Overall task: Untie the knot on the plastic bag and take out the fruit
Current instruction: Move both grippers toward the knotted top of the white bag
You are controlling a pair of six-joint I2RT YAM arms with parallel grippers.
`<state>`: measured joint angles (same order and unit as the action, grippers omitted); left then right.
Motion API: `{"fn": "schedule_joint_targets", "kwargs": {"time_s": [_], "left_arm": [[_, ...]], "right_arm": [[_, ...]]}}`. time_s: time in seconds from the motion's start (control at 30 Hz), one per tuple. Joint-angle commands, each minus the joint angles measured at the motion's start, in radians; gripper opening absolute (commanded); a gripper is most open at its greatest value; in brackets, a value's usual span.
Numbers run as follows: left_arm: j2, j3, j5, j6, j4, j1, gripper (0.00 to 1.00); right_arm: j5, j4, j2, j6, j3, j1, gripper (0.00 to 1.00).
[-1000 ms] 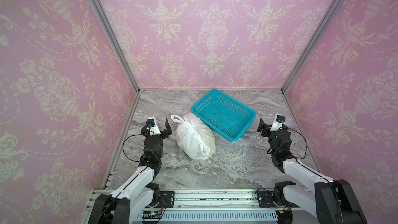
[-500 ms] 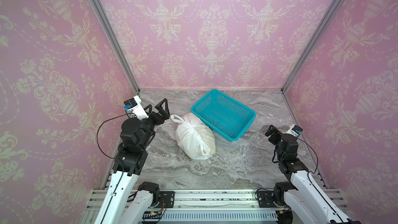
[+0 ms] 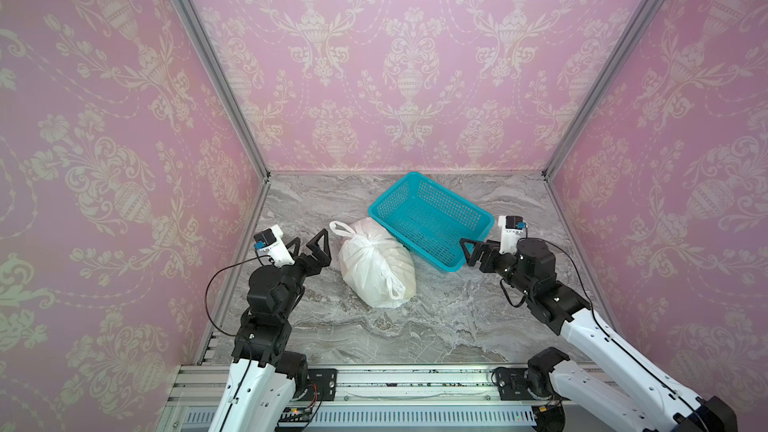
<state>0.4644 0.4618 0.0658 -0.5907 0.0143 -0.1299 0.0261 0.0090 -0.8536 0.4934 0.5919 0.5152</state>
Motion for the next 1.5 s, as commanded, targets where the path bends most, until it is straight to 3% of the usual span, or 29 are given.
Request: {"fn": "schedule_joint_targets", "kwargs": {"time_s": [0.0,0.13,0.23,0.43,0.63,0.8,0.93,1.13,1.27,1.47], "left_arm": [[0.015,-0.059,-0.038,0.017,0.132,0.008,0.99],[0.03,-0.064,-0.134,-0.021,0.078,0.009,0.99],[0.057,-0.065,-0.146,-0.022,0.067,0.013,0.99],[0.11,-0.053,-0.117,-0.006,0.065,0.015,0.99],[0.129,-0.036,-0.132,0.007,0.039,0.015,0.99],[0.162,-0.016,-0.106,0.011,0.027,0.015,0.98],[0.224,-0.011,0.061,-0.002,0.131,0.016,0.95],[0.394,0.001,0.279,-0.047,0.306,-0.007,0.81],[0.446,0.01,0.278,-0.035,0.329,-0.063,0.8],[0.416,0.002,0.129,0.032,0.268,-0.18,0.8]], "right_arm": [[-0.117,-0.006,-0.054,-0.108,0.077,0.192,1.0],[-0.181,-0.042,-0.24,-0.124,0.213,0.354,1.0],[-0.271,-0.117,-0.409,-0.12,0.335,0.424,1.0],[-0.366,-0.279,-0.73,-0.112,0.612,0.475,0.95],[-0.37,-0.334,-0.895,-0.114,0.805,0.486,0.95],[-0.376,-0.359,-0.926,-0.133,0.879,0.486,0.96],[-0.372,-0.31,-0.865,-0.124,0.827,0.473,0.95],[-0.332,-0.191,-0.732,-0.073,0.673,0.416,0.89],[-0.264,-0.156,-0.683,-0.023,0.601,0.346,0.81],[-0.294,-0.138,-0.59,-0.024,0.471,0.316,0.78]]}}
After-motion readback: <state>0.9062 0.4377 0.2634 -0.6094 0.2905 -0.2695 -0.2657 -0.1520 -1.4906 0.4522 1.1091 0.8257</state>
